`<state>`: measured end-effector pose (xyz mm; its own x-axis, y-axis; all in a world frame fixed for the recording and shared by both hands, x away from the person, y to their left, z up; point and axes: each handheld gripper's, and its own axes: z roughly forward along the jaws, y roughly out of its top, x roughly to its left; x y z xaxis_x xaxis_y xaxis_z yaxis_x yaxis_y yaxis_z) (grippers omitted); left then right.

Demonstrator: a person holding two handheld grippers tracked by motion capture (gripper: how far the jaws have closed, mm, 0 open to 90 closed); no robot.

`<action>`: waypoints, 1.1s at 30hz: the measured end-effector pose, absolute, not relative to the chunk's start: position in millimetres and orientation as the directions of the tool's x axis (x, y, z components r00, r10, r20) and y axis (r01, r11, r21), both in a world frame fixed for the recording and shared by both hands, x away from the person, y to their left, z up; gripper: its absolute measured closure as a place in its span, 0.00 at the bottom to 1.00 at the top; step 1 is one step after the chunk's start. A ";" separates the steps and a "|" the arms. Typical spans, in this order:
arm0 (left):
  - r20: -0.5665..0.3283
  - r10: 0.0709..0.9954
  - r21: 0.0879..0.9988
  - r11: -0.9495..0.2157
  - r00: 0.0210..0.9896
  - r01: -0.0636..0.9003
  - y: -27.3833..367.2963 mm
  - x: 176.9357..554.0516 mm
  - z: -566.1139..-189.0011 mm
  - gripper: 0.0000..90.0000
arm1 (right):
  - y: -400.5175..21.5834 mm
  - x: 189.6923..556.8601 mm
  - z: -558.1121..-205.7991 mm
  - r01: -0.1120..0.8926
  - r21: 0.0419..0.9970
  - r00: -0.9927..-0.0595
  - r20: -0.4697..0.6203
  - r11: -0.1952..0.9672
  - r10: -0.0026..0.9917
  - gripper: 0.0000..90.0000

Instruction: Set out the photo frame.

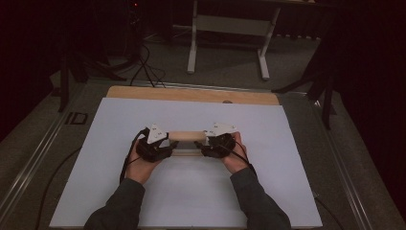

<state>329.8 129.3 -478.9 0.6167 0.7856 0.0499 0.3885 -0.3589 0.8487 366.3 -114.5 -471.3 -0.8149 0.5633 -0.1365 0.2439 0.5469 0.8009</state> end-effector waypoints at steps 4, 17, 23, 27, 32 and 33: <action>0.032 0.787 0.849 -0.346 0.616 0.399 129.4 331.2 -479.2 0.60 | -114.8 367.6 -471.5 0.253 0.804 -0.814 -0.123 0.537 0.568 0.53; -0.036 0.791 0.861 -0.286 0.611 0.421 131.1 339.5 -482.2 0.58 | -117.0 373.3 -472.4 0.274 0.813 -0.808 -0.094 0.513 0.582 0.52; -0.057 0.797 0.865 -0.261 0.601 0.429 130.3 341.2 -484.1 0.57 | -117.1 374.9 -475.3 0.284 0.809 -0.808 -0.088 0.515 0.583 0.50; -0.077 0.797 0.862 -0.249 0.600 0.441 130.6 342.5 -488.2 0.56 | -116.6 374.9 -477.2 0.292 0.806 -0.810 -0.079 0.515 0.582 0.47; -0.084 0.797 0.855 -0.250 0.598 0.454 129.9 342.4 -494.4 0.55 | -121.0 374.6 -480.5 0.302 0.805 -0.807 -0.068 0.510 0.586 0.48; -0.084 0.796 0.854 -0.252 0.600 0.455 130.0 342.2 -495.1 0.55 | -122.5 374.5 -480.9 0.305 0.805 -0.806 -0.066 0.509 0.588 0.48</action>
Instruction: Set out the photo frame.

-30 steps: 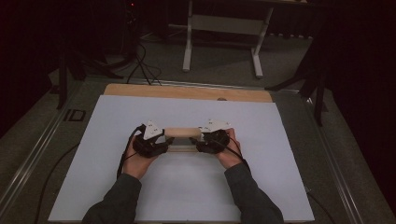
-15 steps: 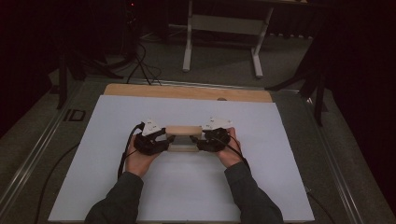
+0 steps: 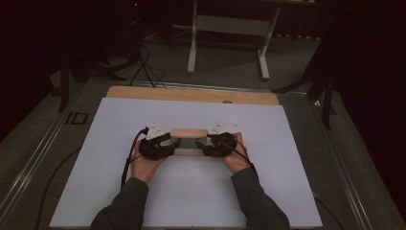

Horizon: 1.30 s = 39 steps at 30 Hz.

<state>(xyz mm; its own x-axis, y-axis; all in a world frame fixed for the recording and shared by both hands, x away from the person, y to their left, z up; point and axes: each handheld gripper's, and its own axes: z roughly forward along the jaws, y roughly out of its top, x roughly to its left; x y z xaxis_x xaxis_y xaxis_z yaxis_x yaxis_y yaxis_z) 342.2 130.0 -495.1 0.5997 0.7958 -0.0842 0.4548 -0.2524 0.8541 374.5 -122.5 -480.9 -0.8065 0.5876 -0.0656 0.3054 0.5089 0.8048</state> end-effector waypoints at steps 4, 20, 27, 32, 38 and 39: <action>-0.083 0.795 0.850 -0.258 0.600 0.459 129.8 342.2 -496.9 0.55 | -128.5 375.4 -482.3 0.321 0.807 -0.801 -0.049 0.496 0.597 0.51; -0.130 0.812 0.846 -0.208 0.568 0.492 131.0 348.1 -500.8 0.58 | -132.7 380.2 -481.1 0.328 0.824 -0.798 -0.021 0.463 0.603 0.63; -0.144 0.818 0.843 -0.193 0.557 0.502 131.3 350.9 -503.2 0.58 | -131.9 384.4 -483.6 0.348 0.826 -0.788 0.002 0.443 0.616 0.63; -0.157 0.824 0.841 -0.177 0.544 0.511 130.9 353.0 -504.7 0.58 | -130.9 387.6 -486.0 0.362 0.825 -0.782 0.015 0.434 0.623 0.62; -0.159 0.829 0.835 -0.177 0.536 0.521 130.3 356.1 -508.5 0.59 | -130.7 391.9 -489.1 0.387 0.827 -0.772 0.048 0.409 0.634 0.61; -0.157 0.830 0.832 -0.181 0.535 0.524 130.3 356.5 -509.0 0.59 | -130.5 392.5 -489.8 0.388 0.827 -0.771 0.048 0.408 0.635 0.61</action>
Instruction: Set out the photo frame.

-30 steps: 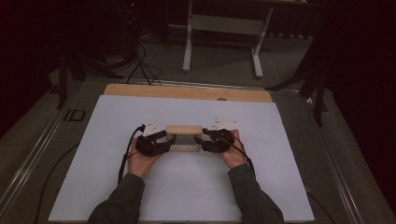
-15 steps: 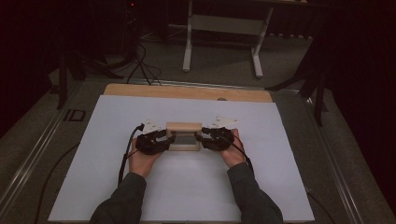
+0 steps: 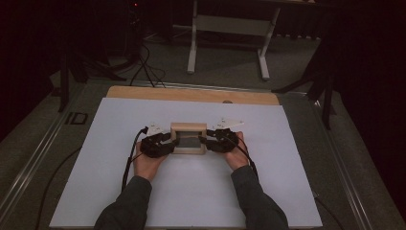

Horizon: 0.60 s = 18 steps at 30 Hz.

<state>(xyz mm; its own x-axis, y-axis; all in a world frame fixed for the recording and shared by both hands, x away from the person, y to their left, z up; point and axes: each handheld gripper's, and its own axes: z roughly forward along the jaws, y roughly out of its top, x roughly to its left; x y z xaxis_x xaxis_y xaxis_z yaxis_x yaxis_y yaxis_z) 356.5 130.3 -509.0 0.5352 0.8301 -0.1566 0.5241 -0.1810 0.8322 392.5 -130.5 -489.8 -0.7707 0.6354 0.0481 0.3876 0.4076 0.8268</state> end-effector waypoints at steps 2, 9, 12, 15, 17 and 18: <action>-0.156 0.832 0.829 -0.182 0.533 0.528 129.5 357.2 -510.2 0.58 | -130.1 393.3 -490.8 0.391 0.825 -0.769 0.050 0.408 0.637 0.60; -0.161 0.835 0.821 -0.183 0.527 0.541 128.5 359.2 -513.1 0.58 | -129.5 395.7 -493.4 0.402 0.820 -0.765 0.057 0.407 0.641 0.57; -0.163 0.835 0.817 -0.185 0.526 0.546 127.2 359.5 -514.1 0.57 | -129.2 396.3 -494.1 0.406 0.818 -0.764 0.059 0.408 0.642 0.55; -0.158 0.835 0.810 -0.196 0.528 0.553 125.2 359.8 -515.6 0.54 | -128.3 398.0 -497.3 0.420 0.812 -0.754 0.062 0.407 0.654 0.50; -0.157 0.836 0.809 -0.197 0.526 0.554 124.6 359.7 -515.8 0.53 | -128.3 398.1 -498.0 0.421 0.812 -0.752 0.062 0.404 0.657 0.48; -0.155 0.837 0.807 -0.199 0.524 0.556 123.9 359.6 -516.1 0.52 | -128.4 398.0 -497.9 0.421 0.813 -0.751 0.063 0.402 0.658 0.47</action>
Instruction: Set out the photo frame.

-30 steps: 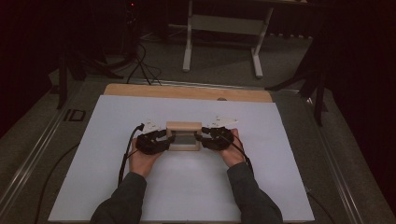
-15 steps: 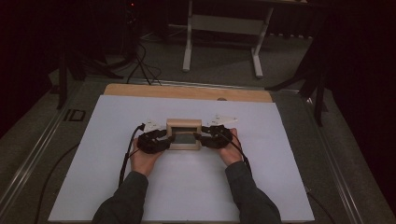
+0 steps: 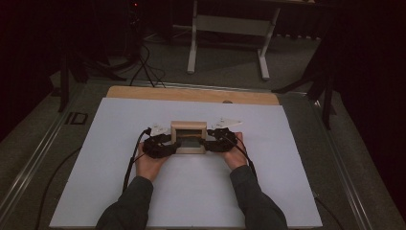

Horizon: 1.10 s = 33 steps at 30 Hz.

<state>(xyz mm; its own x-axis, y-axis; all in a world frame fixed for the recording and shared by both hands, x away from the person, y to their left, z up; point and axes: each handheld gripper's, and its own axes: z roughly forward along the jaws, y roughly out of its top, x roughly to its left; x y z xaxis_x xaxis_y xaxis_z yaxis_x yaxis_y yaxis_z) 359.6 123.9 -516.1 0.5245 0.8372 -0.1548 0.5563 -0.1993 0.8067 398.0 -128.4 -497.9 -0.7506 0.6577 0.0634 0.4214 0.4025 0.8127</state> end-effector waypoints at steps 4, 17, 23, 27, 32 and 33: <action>-0.149 0.840 0.806 -0.203 0.522 0.557 123.7 359.0 -515.8 0.50 | -129.0 397.1 -496.6 0.421 0.814 -0.748 0.063 0.400 0.660 0.45; -0.131 0.840 0.824 -0.203 0.526 0.529 131.7 350.1 -504.1 0.39 | -131.9 389.8 -487.1 0.405 0.825 -0.747 0.050 0.395 0.663 0.38; -0.126 0.843 0.829 -0.200 0.523 0.522 140.7 344.4 -498.3 0.39 | -136.1 386.3 -481.0 0.396 0.829 -0.743 0.037 0.395 0.668 0.35; -0.119 0.846 0.838 -0.195 0.519 0.510 147.4 338.2 -493.0 0.39 | -140.5 382.9 -476.1 0.394 0.832 -0.741 0.035 0.391 0.671 0.34; -0.112 0.849 0.850 -0.188 0.516 0.493 157.2 330.4 -485.1 0.39 | -147.2 376.1 -467.7 0.374 0.835 -0.743 0.009 0.404 0.669 0.33; -0.108 0.850 0.851 -0.190 0.516 0.490 158.8 328.9 -483.9 0.39 | -148.7 374.6 -466.0 0.369 0.836 -0.744 0.004 0.406 0.668 0.33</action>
<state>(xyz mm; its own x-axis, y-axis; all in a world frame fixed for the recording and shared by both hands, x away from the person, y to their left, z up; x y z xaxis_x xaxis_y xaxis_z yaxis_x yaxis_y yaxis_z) 328.9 158.8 -483.9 0.5162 0.8497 -0.1077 0.4904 -0.1901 0.8505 374.6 -148.7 -466.0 -0.7442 0.6680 0.0044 0.3695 0.4061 0.8358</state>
